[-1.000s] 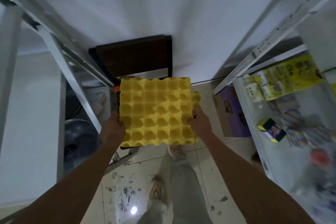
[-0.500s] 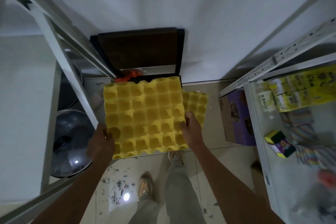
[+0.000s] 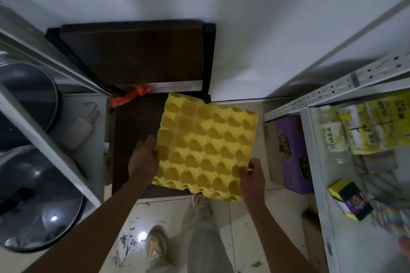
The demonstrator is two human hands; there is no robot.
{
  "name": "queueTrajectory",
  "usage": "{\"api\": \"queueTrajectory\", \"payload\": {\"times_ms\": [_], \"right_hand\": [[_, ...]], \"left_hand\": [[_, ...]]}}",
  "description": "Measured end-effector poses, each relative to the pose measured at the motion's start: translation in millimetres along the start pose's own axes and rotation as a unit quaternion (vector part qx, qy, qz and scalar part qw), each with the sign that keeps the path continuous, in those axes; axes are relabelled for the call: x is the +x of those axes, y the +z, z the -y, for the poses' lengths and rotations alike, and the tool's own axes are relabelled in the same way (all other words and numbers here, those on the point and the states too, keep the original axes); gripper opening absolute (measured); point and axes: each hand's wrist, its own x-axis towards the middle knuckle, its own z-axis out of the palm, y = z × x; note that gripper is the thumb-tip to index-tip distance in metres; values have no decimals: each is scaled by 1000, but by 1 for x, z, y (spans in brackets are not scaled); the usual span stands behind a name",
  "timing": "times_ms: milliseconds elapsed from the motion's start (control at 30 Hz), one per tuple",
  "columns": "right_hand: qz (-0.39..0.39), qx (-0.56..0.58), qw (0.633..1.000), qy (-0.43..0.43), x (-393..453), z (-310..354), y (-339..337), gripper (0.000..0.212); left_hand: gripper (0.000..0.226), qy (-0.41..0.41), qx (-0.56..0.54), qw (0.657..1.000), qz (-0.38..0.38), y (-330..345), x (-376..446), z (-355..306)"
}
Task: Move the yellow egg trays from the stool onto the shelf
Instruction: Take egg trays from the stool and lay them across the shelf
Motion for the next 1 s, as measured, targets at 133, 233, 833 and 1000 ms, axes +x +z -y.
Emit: {"api": "queueTrajectory", "payload": {"times_ms": [133, 233, 833, 1000], "right_hand": [[5, -8, 1000, 8, 18, -11, 8, 18], [28, 23, 999, 9, 21, -6, 11, 19], [27, -324, 930, -172, 5, 85, 115, 29], [0, -338, 923, -185, -10, 98, 107, 34]], "left_hand": [[19, -14, -30, 999, 39, 21, 9, 4], [24, -36, -46, 998, 30, 26, 9, 4], [13, -174, -47, 974, -134, -30, -22, 110], [11, -172, -61, 972, -151, -46, -35, 104]]}}
